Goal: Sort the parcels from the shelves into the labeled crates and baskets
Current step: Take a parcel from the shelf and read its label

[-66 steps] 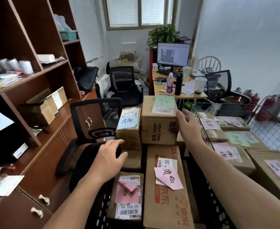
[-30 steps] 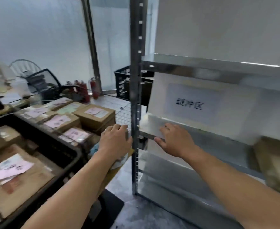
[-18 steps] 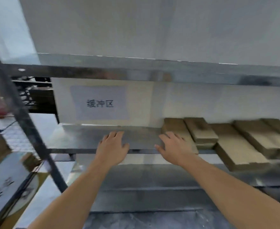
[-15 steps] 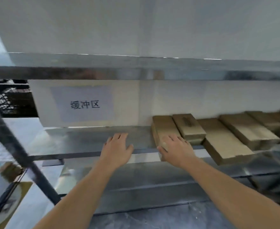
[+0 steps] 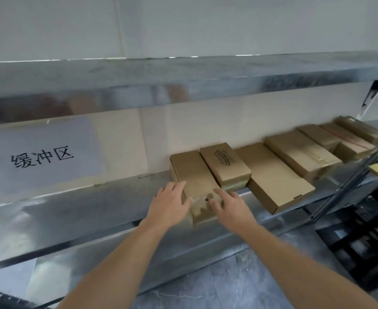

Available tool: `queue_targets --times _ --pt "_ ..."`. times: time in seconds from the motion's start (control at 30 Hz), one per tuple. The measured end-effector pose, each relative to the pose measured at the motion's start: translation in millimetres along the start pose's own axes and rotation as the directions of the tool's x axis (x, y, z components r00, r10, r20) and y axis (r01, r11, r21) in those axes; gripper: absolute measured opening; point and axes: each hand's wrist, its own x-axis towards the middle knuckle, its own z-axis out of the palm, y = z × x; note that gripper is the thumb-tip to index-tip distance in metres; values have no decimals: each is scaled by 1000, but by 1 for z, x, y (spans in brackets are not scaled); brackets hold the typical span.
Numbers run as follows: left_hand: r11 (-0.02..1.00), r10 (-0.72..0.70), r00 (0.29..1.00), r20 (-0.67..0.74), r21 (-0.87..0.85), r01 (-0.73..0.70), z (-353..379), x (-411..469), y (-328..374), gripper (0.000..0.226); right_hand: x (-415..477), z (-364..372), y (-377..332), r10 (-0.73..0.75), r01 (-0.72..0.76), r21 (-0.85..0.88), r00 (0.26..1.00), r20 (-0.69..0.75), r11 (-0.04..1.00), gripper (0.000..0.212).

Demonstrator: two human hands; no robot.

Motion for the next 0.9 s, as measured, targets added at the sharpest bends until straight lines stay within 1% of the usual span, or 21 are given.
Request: queue_targets --times 0.1,0.2,0.27,0.37,0.43,0.5,0.57,0.7,0.77,0.8,0.83,0.87,0.9 --pt "998 -3 999 53 -66 7 12 18 -15 60 13 12 -3 33 -31 124 999 -18 992 43" --pt "985 30 998 57 -172 -20 26 27 -29 60 21 22 -4 90 -72 262 994 -57 962 45" --pt "968 41 999 20 -250 -35 33 29 -35 57 27 27 -3 126 -97 330 990 -66 939 46" --pt "926 5 998 -70 -376 -32 38 24 -44 47 29 32 -4 138 -107 405 989 -47 908 51" --pt "872 -38 993 -108 -489 -20 40 22 -49 40 31 35 -6 138 -125 453 990 5 882 58" --pt "805 -78 985 -156 -592 -30 41 21 -54 42 33 40 -9 124 -122 544 992 33 830 62" --pt "769 -116 974 -195 -638 -36 39 21 -56 44 36 44 -16 121 -124 619 992 47 776 61" --pt "696 -169 960 -225 -717 -45 38 21 -55 42 38 54 -20 123 -107 681 992 26 724 52" --pt "617 -236 947 -216 -786 -25 39 19 -53 47 39 54 -17 100 -98 725 994 40 681 44" --pt "553 -276 943 -187 -833 -3 38 17 -51 55 38 53 -16 81 -89 748 996 47 658 42" --pt "466 -311 939 -143 -885 20 38 15 -49 63 37 51 -16 56 -76 773 997 53 629 42" --pt "370 -332 939 -88 -928 44 38 13 -46 67 36 50 -16 25 -62 798 998 58 600 43" --pt "277 -335 942 -28 -958 69 38 11 -43 64 34 48 -16 -7 -49 816 998 65 576 44"
